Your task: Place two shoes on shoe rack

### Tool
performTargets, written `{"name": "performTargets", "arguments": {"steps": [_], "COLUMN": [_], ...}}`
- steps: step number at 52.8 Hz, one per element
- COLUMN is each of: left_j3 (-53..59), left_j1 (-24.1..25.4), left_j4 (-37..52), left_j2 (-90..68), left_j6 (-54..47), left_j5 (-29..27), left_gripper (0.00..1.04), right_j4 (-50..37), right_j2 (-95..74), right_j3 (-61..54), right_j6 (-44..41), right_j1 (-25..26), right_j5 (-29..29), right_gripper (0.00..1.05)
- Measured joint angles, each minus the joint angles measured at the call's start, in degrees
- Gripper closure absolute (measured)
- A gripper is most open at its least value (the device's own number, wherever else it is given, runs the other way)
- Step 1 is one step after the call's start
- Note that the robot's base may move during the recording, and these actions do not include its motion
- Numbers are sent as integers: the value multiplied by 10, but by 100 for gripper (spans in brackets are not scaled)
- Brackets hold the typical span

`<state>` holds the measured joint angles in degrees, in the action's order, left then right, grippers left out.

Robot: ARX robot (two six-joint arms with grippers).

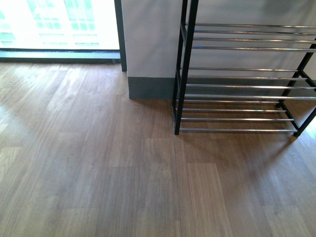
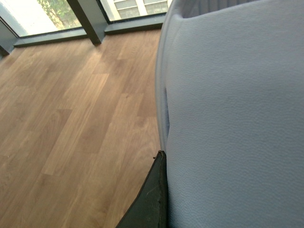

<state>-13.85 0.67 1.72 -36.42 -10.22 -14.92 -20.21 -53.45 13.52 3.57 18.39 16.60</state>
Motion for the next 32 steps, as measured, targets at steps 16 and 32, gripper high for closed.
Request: {"name": "performTargets", "arguments": {"steps": [16, 32], "left_j3": [0, 0], "left_j1": [1, 1], "left_j4": [0, 0], "left_j2": [0, 0], "left_j6": [0, 0], "left_j5": [-1, -1], "left_gripper": [103, 103], "right_j4": [0, 0], "right_j2": [0, 0], "right_j3": [0, 0], "right_j6": [1, 1], "right_j1": [0, 0], "right_j5": [1, 1], "right_gripper": [103, 103]}}
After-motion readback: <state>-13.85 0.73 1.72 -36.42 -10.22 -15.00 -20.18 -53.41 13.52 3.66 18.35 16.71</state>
